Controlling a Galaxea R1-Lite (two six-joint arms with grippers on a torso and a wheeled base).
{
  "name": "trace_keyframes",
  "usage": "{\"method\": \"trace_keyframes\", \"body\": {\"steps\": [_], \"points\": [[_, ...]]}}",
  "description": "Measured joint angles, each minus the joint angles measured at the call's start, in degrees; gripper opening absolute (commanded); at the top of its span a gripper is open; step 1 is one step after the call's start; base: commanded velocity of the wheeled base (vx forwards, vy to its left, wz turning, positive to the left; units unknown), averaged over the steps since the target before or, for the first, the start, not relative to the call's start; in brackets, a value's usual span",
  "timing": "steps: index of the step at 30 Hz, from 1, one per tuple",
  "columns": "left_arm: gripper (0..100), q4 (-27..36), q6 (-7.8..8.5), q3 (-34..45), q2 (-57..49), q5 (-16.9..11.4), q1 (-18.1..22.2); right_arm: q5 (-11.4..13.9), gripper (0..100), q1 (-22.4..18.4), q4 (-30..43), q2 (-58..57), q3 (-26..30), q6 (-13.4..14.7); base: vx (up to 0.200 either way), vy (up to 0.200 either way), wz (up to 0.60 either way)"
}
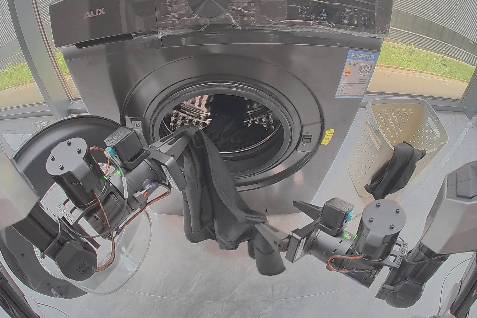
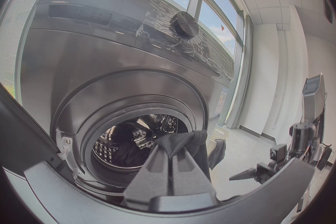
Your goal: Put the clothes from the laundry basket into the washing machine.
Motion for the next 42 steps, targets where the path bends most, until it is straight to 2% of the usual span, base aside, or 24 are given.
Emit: {"method": "trace_keyframes", "body": {"steps": [8,15,22,32,42], "points": [[0,0.0,0.0,-0.9,0.3,0.2,-0.1,0.8,100,0.5,-0.1,5.1,1.8,-0.2,0.0,0.0,0.0],[0,0.0,0.0,-1.2,0.3,0.1,-0.1,1.1,100,1.1,-0.1,7.3,-1.2,0.8,0.0,0.0,0.0],[0,-0.1,0.0,-1.1,0.3,0.1,-0.7,1.4,100,-0.2,0.0,8.7,-3.2,0.2,0.0,0.0,0.0],[0,0.0,0.0,-0.9,-1.3,-0.3,-2.4,5.4,100,-5.4,4.0,16.5,-17.1,-2.9,0.0,0.0,0.0],[0,0.0,-0.09,-0.9,-2.5,-0.6,-3.5,5.9,100,-6.0,9.0,20.5,-24.0,-3.4,0.0,0.0,0.0]]}}
